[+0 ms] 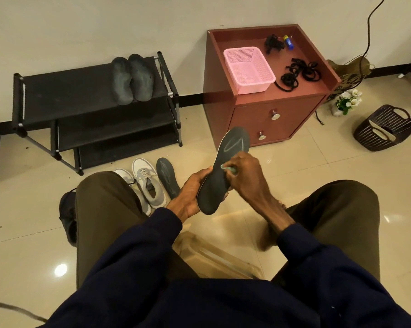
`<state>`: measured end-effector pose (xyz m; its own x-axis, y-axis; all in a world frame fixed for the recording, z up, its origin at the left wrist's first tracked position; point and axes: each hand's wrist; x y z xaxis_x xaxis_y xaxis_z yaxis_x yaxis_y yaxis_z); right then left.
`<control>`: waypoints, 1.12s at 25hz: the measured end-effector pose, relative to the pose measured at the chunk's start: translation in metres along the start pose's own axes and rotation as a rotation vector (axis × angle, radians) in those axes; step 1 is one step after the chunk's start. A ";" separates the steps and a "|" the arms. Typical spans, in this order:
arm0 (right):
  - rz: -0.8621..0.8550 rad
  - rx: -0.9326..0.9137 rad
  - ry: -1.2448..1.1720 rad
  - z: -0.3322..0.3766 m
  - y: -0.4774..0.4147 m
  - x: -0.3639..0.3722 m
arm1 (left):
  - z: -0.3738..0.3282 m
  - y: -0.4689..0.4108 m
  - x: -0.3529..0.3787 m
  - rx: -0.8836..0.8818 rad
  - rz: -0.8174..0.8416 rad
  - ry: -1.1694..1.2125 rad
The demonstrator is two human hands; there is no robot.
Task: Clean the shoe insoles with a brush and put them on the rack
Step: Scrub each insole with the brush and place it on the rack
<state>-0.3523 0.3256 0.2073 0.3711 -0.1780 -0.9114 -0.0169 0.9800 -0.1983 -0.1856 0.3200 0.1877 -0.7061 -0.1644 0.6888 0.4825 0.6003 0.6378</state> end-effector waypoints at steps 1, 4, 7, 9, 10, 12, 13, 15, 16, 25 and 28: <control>-0.051 0.080 0.048 -0.009 -0.002 0.001 | 0.000 0.000 0.001 -0.007 -0.002 -0.006; 0.007 0.052 -0.073 0.006 0.010 0.002 | -0.001 -0.001 -0.002 0.005 -0.017 -0.021; 0.307 -0.162 -0.276 0.035 0.023 -0.005 | -0.002 -0.001 -0.005 0.032 -0.024 0.007; 0.319 -0.150 -0.253 0.025 0.014 -0.006 | -0.003 -0.002 -0.006 0.030 -0.009 0.023; 0.245 -0.086 -0.194 0.013 0.007 -0.006 | -0.003 -0.002 -0.005 0.024 -0.003 0.016; 0.059 0.054 -0.006 -0.013 -0.002 -0.004 | -0.003 -0.003 -0.006 0.010 0.025 -0.008; -0.012 0.099 0.049 -0.020 -0.002 -0.003 | -0.003 -0.003 -0.007 -0.001 0.032 -0.029; -0.038 0.092 0.001 -0.015 0.004 -0.001 | -0.003 -0.004 -0.006 0.014 0.013 -0.039; 0.030 0.030 -0.084 -0.005 0.010 0.000 | -0.003 -0.005 -0.006 0.028 0.002 -0.021; -0.047 0.076 0.005 -0.019 0.000 -0.001 | -0.004 -0.004 -0.008 0.043 0.003 -0.007; 0.079 -0.026 -0.124 0.001 0.013 -0.004 | -0.004 -0.004 -0.007 0.068 -0.016 0.004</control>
<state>-0.3531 0.3387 0.2088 0.4796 -0.0860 -0.8733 -0.0739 0.9877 -0.1379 -0.1805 0.3155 0.1812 -0.7113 -0.1768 0.6803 0.4352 0.6493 0.6237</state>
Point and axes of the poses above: each hand's wrist, its own y-axis away from the middle knuckle, its own x-axis out of the palm, z = x × y, and after that the axes turned 12 degrees about y, right-handed
